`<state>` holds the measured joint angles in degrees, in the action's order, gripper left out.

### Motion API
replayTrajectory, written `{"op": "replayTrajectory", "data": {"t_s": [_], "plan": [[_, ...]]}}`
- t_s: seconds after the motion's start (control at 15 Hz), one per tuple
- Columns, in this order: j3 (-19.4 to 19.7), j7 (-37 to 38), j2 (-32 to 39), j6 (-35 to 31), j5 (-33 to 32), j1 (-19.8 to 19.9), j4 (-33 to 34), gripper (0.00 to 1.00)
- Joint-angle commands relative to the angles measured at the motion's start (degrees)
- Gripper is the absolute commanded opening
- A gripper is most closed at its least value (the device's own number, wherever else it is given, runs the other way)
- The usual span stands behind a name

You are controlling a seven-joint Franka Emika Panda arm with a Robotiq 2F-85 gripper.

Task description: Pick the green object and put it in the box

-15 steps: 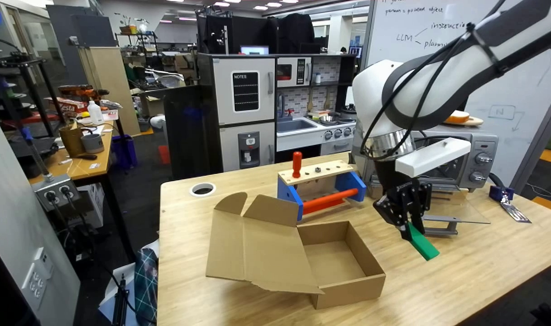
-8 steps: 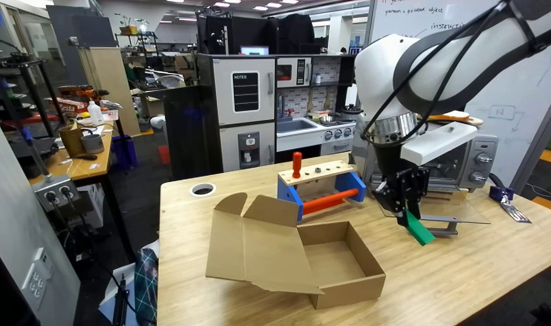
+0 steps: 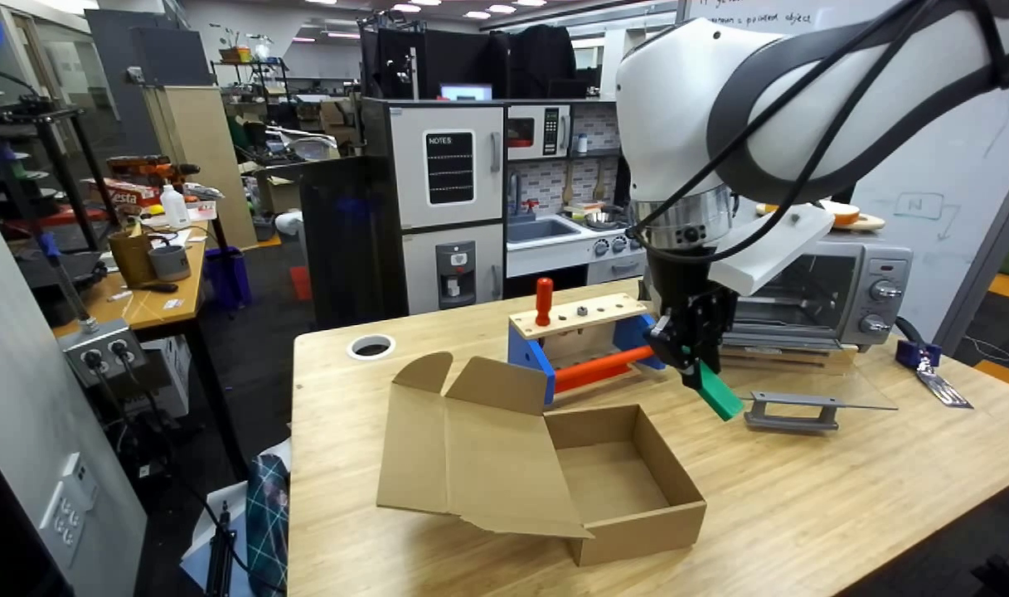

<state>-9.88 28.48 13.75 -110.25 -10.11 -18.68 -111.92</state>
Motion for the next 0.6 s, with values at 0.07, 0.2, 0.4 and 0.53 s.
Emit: {"op": "replayTrajectory", "data": {"t_s": [0.07, 0.2, 0.4, 0.53], "plan": [[-1.04, -2.16, 4.01, -0.12, -3.27, -1.58, 4.44, 0.08], [-1.36, -2.88, 5.71, 0.04, -4.04, -2.55, 6.18, 0.08], [-1.61, -3.61, 7.83, 0.42, -5.16, -4.2, 8.63, 0.08], [-2.05, -5.05, 8.43, 0.24, -4.54, -4.88, 9.93, 0.08]]}}
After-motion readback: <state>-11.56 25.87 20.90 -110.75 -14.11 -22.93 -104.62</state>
